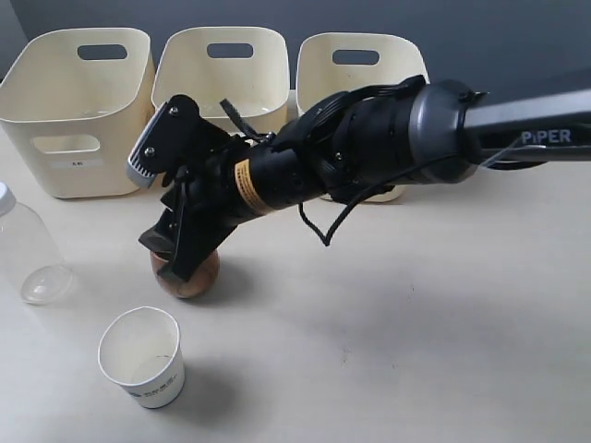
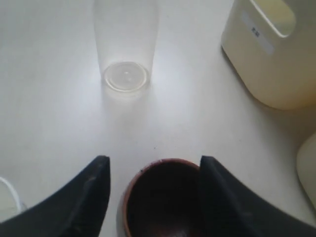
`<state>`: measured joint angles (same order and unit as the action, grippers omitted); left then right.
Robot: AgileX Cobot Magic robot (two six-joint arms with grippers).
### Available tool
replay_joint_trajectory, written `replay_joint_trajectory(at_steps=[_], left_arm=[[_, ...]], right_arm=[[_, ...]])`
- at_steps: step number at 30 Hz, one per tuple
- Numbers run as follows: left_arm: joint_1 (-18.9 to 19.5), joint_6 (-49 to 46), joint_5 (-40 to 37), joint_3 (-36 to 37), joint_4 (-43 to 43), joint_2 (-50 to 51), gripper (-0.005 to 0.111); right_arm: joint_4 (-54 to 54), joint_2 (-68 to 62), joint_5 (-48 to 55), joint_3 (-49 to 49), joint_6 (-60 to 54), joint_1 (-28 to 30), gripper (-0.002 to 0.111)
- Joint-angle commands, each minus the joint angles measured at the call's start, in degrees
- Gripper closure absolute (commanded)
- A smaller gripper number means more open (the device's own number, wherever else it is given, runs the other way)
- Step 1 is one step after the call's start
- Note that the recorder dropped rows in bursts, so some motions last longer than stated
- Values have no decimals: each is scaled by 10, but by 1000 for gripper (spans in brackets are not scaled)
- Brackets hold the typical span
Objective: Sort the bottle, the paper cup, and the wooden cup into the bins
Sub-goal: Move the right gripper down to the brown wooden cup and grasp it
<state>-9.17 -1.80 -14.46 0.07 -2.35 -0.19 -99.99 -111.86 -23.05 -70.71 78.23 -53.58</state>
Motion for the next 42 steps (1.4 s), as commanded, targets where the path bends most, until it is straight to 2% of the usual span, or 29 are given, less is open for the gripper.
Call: replay_joint_trajectory(at_steps=[1,19,29,30,31,34,35,42], left_arm=[[-2,2,8,-1,-1,2,107],[-2,2,8,-1,-1,2,107],[-2,2,8,-1,-1,2,107],[-2,2,8,-1,-1,2,107],[-2,2,8,-1,-1,2,107],[-2,2,8,-1,-1,2,107],[-2,2,8,-1,-1,2,107],[-2,2,8,-1,-1,2,107]], right_arm=[[0,-18,14,-4,-4,1,57],[0,-34,-30,-5,-3,1,57],[0,-69,5,-5,-3,1,58],[0,-69,5,-5,-3,1,61],[0,-69,4,-5,-3,1,69],[0,-69,2,-5,-3,1,104],[0,-69,2,-5,-3,1,108],[0,-66,4,-5,-10,1,108]])
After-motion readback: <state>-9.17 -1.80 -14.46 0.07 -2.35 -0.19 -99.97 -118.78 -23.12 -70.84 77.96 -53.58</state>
